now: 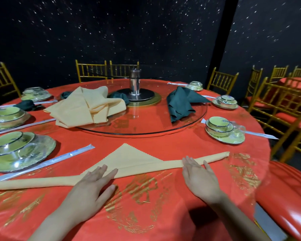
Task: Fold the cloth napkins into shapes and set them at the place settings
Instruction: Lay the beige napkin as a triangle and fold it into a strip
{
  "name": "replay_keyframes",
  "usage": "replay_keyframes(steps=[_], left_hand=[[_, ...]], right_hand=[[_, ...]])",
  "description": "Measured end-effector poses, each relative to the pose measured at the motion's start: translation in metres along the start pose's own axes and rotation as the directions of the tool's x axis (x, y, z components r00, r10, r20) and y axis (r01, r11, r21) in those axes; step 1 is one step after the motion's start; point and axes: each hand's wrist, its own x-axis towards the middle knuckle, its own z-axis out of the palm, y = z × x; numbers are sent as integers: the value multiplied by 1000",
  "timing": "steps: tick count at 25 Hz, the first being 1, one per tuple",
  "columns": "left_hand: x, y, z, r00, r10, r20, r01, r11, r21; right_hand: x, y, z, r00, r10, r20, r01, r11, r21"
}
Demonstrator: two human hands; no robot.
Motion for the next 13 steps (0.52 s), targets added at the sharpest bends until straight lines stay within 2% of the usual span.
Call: replay_keyframes(steps=[4, 7, 10, 13], left_hand=[[1, 0, 1, 1000, 25, -5, -25, 999, 28], [1, -1, 0, 999, 34, -3, -34, 999, 0], [6, -9, 10, 998, 60, -2, -59, 997, 50], [11, -30, 28, 999, 29, 35, -31, 998, 63]], right_hand=[[3, 25, 0, 990, 140, -23, -140, 990, 7], [4, 38, 0, 978, 206, 7, -207, 978, 26], [4, 49, -1, 962, 272, 4, -272, 962, 36], [5, 61, -4, 942, 336, 13, -336, 940, 58]])
